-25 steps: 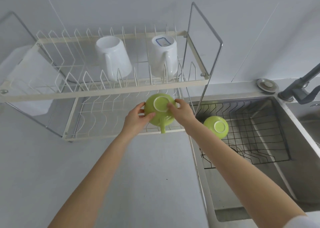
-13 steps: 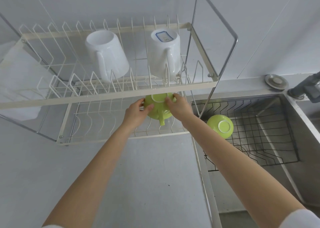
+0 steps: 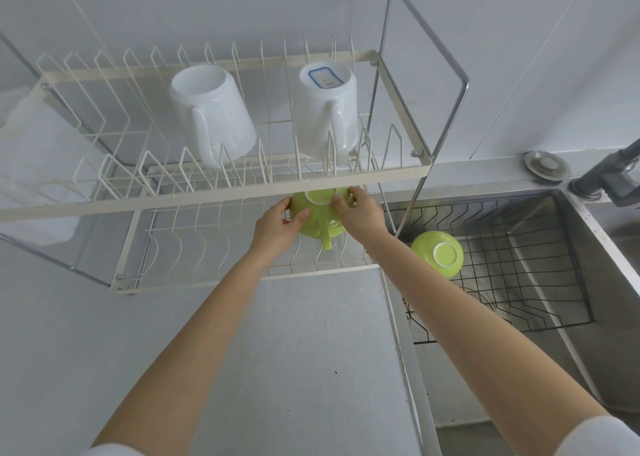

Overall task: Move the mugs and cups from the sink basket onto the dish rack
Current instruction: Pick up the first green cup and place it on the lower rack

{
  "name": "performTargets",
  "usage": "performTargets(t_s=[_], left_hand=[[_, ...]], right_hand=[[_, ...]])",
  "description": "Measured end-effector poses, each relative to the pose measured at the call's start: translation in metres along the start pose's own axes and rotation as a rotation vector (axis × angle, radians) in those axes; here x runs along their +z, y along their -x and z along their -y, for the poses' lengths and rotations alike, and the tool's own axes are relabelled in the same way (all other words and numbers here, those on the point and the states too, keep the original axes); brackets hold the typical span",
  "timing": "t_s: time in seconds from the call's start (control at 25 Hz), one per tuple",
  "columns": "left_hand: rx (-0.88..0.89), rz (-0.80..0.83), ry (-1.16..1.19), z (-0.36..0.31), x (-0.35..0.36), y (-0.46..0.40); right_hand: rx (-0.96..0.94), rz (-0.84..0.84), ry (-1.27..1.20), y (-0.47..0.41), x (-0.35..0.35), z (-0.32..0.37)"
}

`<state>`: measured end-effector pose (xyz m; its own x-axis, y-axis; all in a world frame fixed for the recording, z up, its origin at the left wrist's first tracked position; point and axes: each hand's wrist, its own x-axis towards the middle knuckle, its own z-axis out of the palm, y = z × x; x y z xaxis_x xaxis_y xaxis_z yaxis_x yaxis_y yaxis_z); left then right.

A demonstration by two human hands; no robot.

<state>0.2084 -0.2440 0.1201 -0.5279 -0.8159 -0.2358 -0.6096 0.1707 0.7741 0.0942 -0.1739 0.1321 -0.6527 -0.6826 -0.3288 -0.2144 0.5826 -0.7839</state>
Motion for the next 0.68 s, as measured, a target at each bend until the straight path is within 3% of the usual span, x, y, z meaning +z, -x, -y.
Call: performTargets(t_s=[0.24,0.4,0.68], left_hand=[[-0.04,0.012,-0.046,-0.002,-0.003,0.005],[0.026,0.028,-0.151,0.004,-0.004,0.025],[0.176,0.065,-0.683,0.003,-0.007,0.083]], right_hand=[[-0.042,0.074,0.11,0.009,-0.002,-0.003],[-0.161,0.109,0.288,0.029,-0.009,-0.012],[-0.316,0.305,0.537,0.082,-0.032,-0.032]])
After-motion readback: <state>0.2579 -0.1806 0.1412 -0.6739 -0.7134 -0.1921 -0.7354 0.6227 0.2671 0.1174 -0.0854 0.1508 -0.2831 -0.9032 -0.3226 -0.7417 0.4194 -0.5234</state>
